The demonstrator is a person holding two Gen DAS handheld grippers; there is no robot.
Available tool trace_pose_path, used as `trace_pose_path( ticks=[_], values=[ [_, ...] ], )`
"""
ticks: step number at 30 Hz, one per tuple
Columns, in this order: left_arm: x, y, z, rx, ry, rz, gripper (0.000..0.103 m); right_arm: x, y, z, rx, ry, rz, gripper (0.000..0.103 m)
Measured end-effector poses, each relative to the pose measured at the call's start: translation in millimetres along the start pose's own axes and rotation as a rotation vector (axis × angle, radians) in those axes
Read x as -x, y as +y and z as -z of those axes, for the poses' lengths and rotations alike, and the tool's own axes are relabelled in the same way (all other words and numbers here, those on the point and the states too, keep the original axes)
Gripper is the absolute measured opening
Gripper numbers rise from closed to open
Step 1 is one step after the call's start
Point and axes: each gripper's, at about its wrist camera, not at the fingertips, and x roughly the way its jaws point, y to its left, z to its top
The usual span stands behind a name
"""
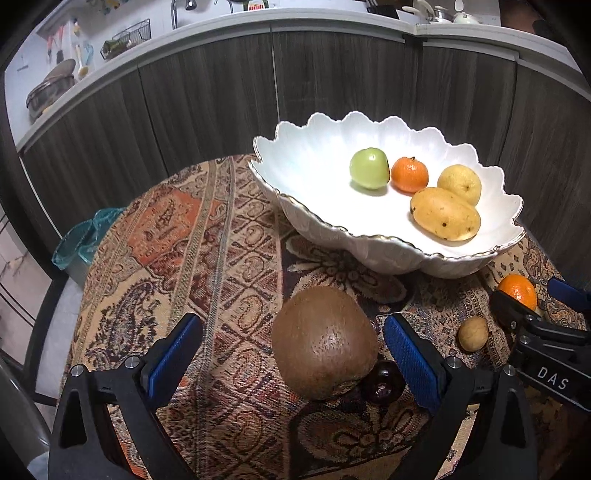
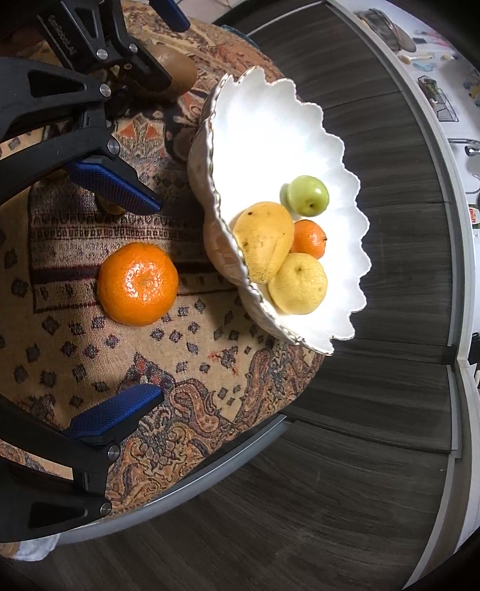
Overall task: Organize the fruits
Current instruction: 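Move the right gripper to the second mandarin and grasp it, then carry the kiwi into the bowl with the left gripper while the right gripper carries the mandarin in, opening both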
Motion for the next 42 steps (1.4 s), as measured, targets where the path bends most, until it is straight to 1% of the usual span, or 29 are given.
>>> trace_pose_path(
  ticks=[2,5,6,7,8,9,12,17,18,19,21,36,42],
  values=[
    [-3,0,0,0.0,0.008,0.002,0.097,-4,0,1,0.002,0.01,0.002,0.094],
    [-7,-1,2,0.004,0.025,0.012,0.09,-9,-1,2,-0.005,0.029,-0.005,0.093],
    [-10,-1,2,0.003,0.034,0.02,0.086,-10,-1,3,-0.007,0.034,-0.007,0.092],
    [-11,-1,3,0.003,0.042,0.026,0.08,-12,-1,4,-0.006,0.038,-0.009,0.089],
    [-13,-2,3,0.003,0.05,0.032,0.078,-13,-2,4,-0.005,0.043,-0.014,0.087],
    [-14,-1,3,0.007,0.051,0.045,0.076,-14,-2,4,-0.004,0.047,-0.019,0.082],
    [-14,-3,3,0.0,0.049,0.05,0.071,-18,-3,4,-0.006,0.072,-0.034,0.068],
    [-13,-5,3,-0.009,0.046,0.079,0.059,-17,-5,4,-0.005,0.062,-0.037,0.059],
    [-13,-6,3,-0.012,0.046,0.085,0.058,-16,-4,4,-0.004,0.058,-0.042,0.055],
    [-12,-6,4,-0.014,0.045,0.083,0.058,-16,-4,4,-0.001,0.055,-0.044,0.051],
    [-11,-6,4,-0.012,0.043,0.088,0.057,-15,-3,4,0.003,0.051,-0.045,0.048],
    [-4,-5,3,-0.009,0.041,0.101,0.057,-2,-2,5,0.0,0.016,-0.05,0.045],
    [6,-4,-1,-0.009,0.019,0.097,0.057,8,-1,2,0.004,-0.009,-0.052,0.045]
  ],
)
